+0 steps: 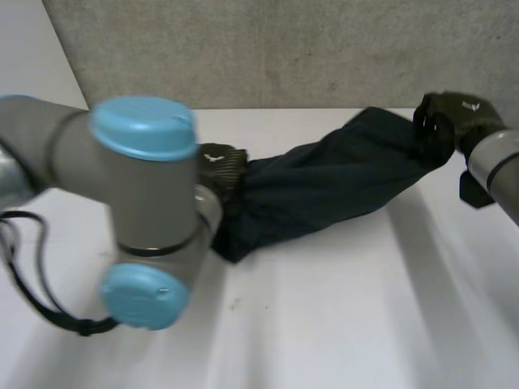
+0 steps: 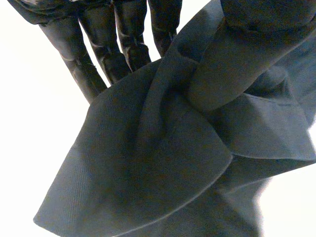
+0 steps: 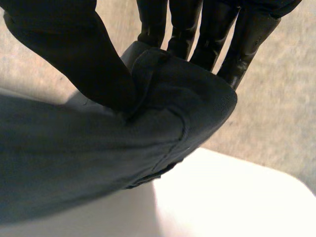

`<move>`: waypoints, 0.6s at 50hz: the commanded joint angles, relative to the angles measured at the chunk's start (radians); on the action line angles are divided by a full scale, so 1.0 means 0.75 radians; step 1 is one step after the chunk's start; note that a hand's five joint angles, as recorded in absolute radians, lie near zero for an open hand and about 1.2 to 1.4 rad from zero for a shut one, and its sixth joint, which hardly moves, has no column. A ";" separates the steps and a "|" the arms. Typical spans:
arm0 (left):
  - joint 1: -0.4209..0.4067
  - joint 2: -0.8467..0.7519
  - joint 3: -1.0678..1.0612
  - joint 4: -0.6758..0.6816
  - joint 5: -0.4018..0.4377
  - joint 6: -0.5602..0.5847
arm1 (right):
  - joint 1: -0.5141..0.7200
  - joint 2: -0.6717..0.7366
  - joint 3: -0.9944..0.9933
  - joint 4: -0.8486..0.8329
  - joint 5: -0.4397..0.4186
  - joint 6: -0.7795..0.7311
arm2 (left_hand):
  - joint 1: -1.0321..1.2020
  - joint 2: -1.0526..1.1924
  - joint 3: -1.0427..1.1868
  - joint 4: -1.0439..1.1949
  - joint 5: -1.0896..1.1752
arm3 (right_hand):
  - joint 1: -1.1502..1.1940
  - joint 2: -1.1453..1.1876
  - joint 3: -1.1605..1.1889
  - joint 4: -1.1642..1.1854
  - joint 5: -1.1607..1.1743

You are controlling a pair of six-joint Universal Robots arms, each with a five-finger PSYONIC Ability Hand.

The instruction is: Fold the shorts.

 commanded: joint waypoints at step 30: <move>0.137 0.447 -0.564 0.172 0.084 0.286 | -0.039 -0.356 0.630 -0.078 -0.252 -0.940 | -1.010 -1.115 -1.106 -1.128 -1.050 | -0.603 -0.864 -0.891 -0.893 -0.851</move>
